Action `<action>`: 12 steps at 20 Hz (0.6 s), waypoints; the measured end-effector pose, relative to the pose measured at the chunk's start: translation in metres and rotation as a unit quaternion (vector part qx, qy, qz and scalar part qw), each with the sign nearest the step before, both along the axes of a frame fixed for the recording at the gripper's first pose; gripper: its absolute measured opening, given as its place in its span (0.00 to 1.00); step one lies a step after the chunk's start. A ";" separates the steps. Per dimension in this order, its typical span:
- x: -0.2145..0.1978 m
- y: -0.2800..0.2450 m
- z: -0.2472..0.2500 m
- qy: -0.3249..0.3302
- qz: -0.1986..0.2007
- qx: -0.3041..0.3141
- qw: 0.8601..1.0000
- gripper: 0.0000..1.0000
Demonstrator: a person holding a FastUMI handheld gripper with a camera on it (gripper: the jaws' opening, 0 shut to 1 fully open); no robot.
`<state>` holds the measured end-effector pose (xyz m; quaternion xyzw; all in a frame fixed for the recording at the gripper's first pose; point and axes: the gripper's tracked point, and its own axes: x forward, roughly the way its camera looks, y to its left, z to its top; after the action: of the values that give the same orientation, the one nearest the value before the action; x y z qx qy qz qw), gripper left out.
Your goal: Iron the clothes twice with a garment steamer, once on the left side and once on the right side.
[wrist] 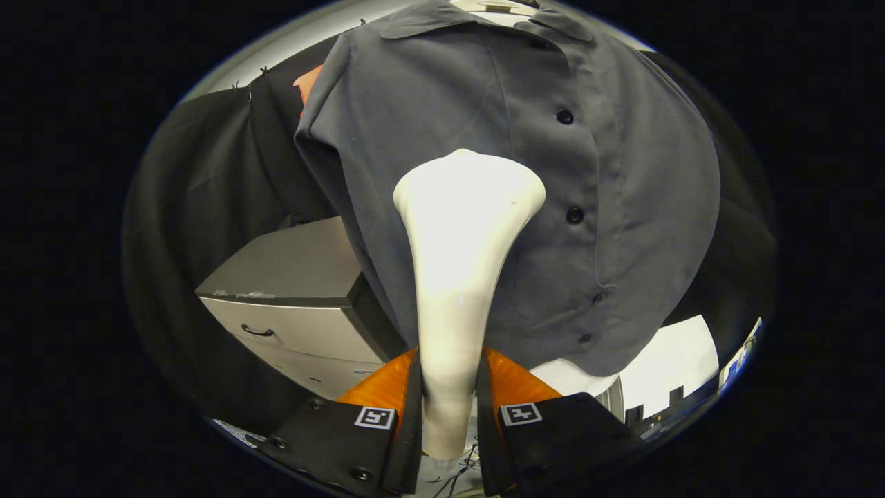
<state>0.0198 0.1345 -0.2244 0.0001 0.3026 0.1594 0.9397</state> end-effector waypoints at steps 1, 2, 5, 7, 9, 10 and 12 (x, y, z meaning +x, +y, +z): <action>-0.001 -0.001 -0.007 0.006 -0.001 0.000 1.000 0.42; -0.003 -0.003 -0.014 0.013 -0.001 0.000 1.000 0.42; -0.006 -0.008 -0.033 0.031 -0.004 -0.004 1.000 0.42; -0.008 -0.011 -0.046 0.043 -0.005 -0.006 0.999 0.42; -0.009 -0.013 -0.058 0.052 -0.007 -0.006 0.999 0.42; -0.010 -0.015 -0.064 0.057 -0.008 -0.007 0.998 0.42; -0.012 -0.019 -0.077 0.069 -0.010 -0.012 0.998 0.42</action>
<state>0.0082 0.1156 -0.3010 0.0024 0.3682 0.1459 0.9182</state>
